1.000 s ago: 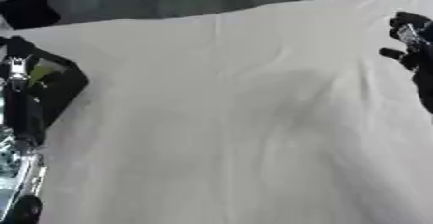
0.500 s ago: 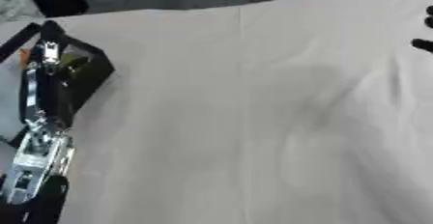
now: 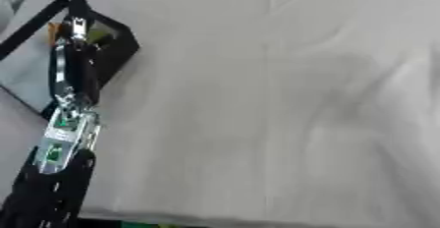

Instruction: Pick up the objects with one hand, pass them to the other hand, and then place them into the box on the other side of the table.

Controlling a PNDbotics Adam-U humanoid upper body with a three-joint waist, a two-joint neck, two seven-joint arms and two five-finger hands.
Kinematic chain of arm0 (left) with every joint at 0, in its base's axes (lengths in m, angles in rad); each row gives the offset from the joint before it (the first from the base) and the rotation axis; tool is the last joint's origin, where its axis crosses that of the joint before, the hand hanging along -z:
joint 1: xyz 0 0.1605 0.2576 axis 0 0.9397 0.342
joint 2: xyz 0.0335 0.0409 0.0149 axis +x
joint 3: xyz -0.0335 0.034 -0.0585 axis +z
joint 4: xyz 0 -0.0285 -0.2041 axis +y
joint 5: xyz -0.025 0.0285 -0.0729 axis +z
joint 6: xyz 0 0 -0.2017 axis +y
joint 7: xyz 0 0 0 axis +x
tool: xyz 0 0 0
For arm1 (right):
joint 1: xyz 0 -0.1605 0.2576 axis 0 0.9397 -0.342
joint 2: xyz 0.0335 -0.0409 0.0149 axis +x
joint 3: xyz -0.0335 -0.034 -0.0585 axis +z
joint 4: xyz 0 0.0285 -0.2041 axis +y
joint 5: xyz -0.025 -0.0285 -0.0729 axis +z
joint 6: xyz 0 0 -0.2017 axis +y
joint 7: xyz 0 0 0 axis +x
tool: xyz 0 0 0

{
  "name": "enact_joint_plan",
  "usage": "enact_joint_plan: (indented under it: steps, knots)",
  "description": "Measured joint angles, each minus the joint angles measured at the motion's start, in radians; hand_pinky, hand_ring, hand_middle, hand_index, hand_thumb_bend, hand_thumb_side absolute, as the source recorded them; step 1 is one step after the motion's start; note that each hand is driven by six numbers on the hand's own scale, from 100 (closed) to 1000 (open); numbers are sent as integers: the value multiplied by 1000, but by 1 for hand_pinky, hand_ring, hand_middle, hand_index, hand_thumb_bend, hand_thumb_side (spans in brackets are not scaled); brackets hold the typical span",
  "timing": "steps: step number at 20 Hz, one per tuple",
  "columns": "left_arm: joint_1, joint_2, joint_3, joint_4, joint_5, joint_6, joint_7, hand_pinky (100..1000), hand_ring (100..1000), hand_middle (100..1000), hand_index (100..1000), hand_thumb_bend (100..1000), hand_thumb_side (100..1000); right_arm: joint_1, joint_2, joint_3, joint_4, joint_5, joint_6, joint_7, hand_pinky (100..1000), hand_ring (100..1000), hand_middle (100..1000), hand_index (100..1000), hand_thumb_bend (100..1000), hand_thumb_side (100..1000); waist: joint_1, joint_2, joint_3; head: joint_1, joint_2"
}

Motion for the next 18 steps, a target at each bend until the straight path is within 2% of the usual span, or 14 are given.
enact_joint_plan:
  steps: [5,11,15,18]
  knots:
    - [-1,-6,0,0,-12,0,0,730,947,852,848,521,706,10,0,-6,-17,1,-3,-7,801,944,852,850,213,473,0,0,-2,-28,10]
    - [-7,-9,0,0,-16,0,0,732,947,853,847,523,704,14,-1,-15,-45,3,-9,-22,800,941,851,849,215,466,0,0,-8,-64,6]
    - [-8,-9,0,0,-17,-2,1,732,947,854,847,524,703,19,-2,-18,-60,4,-10,-28,800,940,851,848,215,464,0,0,-6,-144,-31]
    - [-8,-9,0,0,-17,-2,2,731,947,853,846,524,704,19,-2,-18,-67,4,-9,-32,800,940,851,848,217,462,0,0,-6,-182,-61]
